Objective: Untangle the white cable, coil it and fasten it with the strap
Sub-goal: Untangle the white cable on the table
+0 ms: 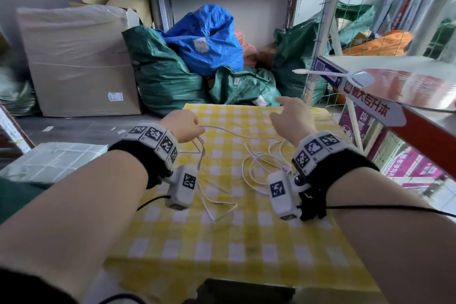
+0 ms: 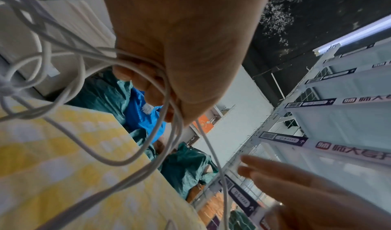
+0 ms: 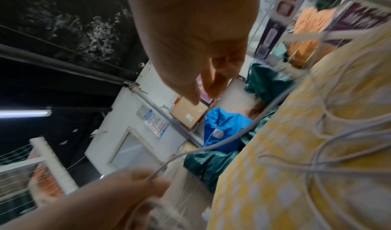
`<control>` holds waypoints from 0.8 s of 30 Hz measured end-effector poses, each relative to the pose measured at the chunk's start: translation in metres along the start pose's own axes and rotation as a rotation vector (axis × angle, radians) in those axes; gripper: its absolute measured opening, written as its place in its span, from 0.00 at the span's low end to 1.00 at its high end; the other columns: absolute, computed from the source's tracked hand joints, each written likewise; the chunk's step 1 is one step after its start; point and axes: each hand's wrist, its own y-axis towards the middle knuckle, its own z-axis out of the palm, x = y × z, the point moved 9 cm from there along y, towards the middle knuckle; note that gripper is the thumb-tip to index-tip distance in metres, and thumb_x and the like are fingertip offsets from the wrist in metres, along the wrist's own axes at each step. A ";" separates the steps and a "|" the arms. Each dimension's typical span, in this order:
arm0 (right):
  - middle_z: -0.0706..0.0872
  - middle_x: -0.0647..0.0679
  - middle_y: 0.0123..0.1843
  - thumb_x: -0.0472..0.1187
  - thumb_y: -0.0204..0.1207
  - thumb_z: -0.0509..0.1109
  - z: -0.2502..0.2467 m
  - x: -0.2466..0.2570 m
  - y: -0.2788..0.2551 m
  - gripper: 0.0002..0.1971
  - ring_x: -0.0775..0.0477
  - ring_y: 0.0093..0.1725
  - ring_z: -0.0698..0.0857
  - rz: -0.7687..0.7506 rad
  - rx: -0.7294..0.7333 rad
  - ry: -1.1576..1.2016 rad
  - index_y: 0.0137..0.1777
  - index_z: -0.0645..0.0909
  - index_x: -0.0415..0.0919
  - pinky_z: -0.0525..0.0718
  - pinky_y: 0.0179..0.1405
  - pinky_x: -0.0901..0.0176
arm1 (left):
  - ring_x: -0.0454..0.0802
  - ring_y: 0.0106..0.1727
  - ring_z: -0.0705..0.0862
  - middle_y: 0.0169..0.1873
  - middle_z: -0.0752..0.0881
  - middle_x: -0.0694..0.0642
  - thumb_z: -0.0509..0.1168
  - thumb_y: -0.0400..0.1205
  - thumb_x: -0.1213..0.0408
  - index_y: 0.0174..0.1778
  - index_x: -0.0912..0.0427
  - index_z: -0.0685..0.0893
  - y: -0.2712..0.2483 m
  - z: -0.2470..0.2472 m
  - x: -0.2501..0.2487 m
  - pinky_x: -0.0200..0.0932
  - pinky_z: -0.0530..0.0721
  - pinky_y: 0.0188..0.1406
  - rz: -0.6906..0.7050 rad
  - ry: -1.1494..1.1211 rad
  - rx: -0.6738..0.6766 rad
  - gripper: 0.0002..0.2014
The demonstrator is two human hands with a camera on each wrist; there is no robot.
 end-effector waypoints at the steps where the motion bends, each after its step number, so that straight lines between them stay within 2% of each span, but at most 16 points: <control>1: 0.75 0.48 0.75 0.39 0.79 0.62 0.008 0.018 -0.004 0.24 0.47 0.58 0.84 -0.097 0.039 0.037 0.76 0.72 0.48 0.79 0.57 0.55 | 0.54 0.35 0.75 0.27 0.74 0.55 0.60 0.83 0.55 0.32 0.62 0.76 0.000 -0.001 -0.006 0.44 0.66 0.27 0.015 -0.022 0.006 0.17; 4: 0.84 0.51 0.64 0.41 0.79 0.65 0.041 0.064 -0.021 0.21 0.53 0.35 0.85 -0.301 0.239 0.191 0.73 0.75 0.47 0.85 0.40 0.61 | 0.51 0.39 0.76 0.32 0.79 0.53 0.64 0.80 0.58 0.41 0.59 0.84 -0.002 -0.003 -0.024 0.42 0.69 0.28 0.051 -0.091 0.007 0.09; 6: 0.88 0.49 0.54 0.39 0.79 0.64 0.058 0.081 -0.031 0.19 0.51 0.30 0.85 -0.364 0.349 0.225 0.70 0.78 0.45 0.85 0.32 0.62 | 0.50 0.40 0.77 0.36 0.81 0.54 0.65 0.79 0.60 0.46 0.59 0.85 -0.004 -0.004 -0.035 0.40 0.69 0.28 0.090 -0.129 0.016 0.07; 9: 0.90 0.44 0.44 0.40 0.79 0.65 0.064 0.084 -0.031 0.13 0.52 0.30 0.84 -0.372 0.360 0.186 0.61 0.84 0.43 0.84 0.32 0.61 | 0.48 0.35 0.76 0.38 0.81 0.56 0.65 0.79 0.62 0.49 0.63 0.86 -0.008 -0.006 -0.040 0.36 0.68 0.27 0.115 -0.163 0.020 0.09; 10: 0.90 0.44 0.42 0.41 0.80 0.66 0.062 0.083 -0.030 0.10 0.52 0.30 0.84 -0.368 0.342 0.177 0.57 0.85 0.42 0.84 0.32 0.62 | 0.47 0.33 0.75 0.39 0.81 0.56 0.64 0.80 0.62 0.50 0.64 0.86 -0.009 -0.007 -0.039 0.36 0.68 0.26 0.113 -0.182 0.015 0.10; 12: 0.88 0.48 0.39 0.42 0.80 0.67 0.055 0.080 -0.026 0.09 0.50 0.34 0.85 -0.365 0.279 0.145 0.50 0.87 0.41 0.86 0.37 0.58 | 0.46 0.32 0.74 0.38 0.80 0.57 0.62 0.80 0.64 0.50 0.65 0.85 -0.011 -0.010 -0.038 0.38 0.69 0.26 0.098 -0.214 0.014 0.10; 14: 0.85 0.50 0.38 0.42 0.80 0.66 0.043 0.073 -0.019 0.09 0.50 0.38 0.85 -0.334 0.174 0.114 0.49 0.88 0.41 0.85 0.42 0.57 | 0.47 0.33 0.73 0.36 0.79 0.56 0.60 0.81 0.67 0.47 0.65 0.85 -0.011 -0.012 -0.033 0.38 0.69 0.27 0.076 -0.228 0.013 0.10; 16: 0.86 0.48 0.40 0.41 0.80 0.65 0.031 0.062 -0.011 0.10 0.49 0.40 0.84 -0.280 0.061 0.106 0.48 0.88 0.40 0.82 0.41 0.58 | 0.44 0.33 0.73 0.33 0.76 0.51 0.56 0.81 0.69 0.44 0.60 0.84 -0.012 -0.014 -0.026 0.37 0.69 0.28 0.046 -0.243 0.013 0.11; 20: 0.89 0.46 0.45 0.39 0.81 0.62 0.023 0.046 -0.003 0.12 0.49 0.40 0.81 -0.208 -0.037 0.047 0.49 0.89 0.39 0.76 0.38 0.61 | 0.47 0.38 0.74 0.37 0.76 0.51 0.53 0.84 0.70 0.48 0.59 0.85 -0.011 -0.011 -0.017 0.40 0.70 0.37 0.042 -0.234 0.035 0.14; 24: 0.90 0.43 0.47 0.39 0.82 0.62 0.023 0.036 -0.001 0.14 0.43 0.46 0.86 -0.164 -0.062 0.029 0.51 0.89 0.36 0.86 0.48 0.53 | 0.46 0.26 0.72 0.29 0.75 0.50 0.56 0.84 0.67 0.47 0.55 0.86 -0.009 -0.009 -0.011 0.37 0.69 0.24 0.059 -0.293 0.027 0.12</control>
